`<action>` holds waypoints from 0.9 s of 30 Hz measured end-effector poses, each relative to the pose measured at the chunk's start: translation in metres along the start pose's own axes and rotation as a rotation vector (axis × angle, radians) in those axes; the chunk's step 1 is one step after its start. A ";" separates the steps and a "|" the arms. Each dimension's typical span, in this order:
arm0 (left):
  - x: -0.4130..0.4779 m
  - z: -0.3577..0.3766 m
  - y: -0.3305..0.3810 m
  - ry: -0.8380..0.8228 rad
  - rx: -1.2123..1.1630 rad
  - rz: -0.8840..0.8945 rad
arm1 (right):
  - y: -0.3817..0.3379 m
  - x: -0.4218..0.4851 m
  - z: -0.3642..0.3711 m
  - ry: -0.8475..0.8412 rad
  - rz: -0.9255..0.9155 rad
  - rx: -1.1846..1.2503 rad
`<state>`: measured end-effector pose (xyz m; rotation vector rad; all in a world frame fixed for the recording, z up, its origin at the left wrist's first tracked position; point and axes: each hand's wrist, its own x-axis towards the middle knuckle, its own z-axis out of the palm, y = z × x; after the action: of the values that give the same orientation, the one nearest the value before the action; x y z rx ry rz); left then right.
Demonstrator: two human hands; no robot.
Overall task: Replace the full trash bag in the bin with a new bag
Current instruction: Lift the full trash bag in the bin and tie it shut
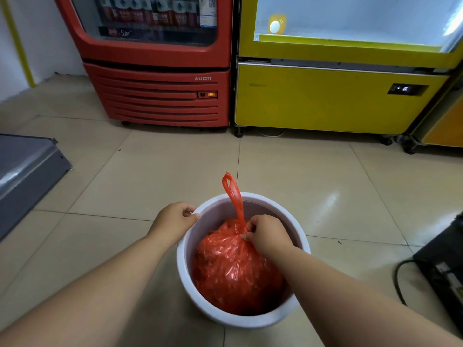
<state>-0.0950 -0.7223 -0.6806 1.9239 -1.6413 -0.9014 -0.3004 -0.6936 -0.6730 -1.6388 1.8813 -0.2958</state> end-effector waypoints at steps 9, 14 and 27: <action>-0.028 -0.035 0.059 -0.055 0.295 -0.016 | -0.036 -0.036 -0.077 -0.004 0.105 0.045; -0.054 -0.098 0.149 -0.077 0.475 0.196 | -0.078 -0.081 -0.168 0.024 0.183 0.108; -0.143 -0.252 0.470 -0.266 0.652 0.779 | -0.153 -0.306 -0.446 0.447 0.532 0.192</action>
<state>-0.2441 -0.6894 -0.1498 1.2734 -2.7999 -0.3156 -0.4222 -0.5340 -0.1478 -0.9446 2.4454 -0.6265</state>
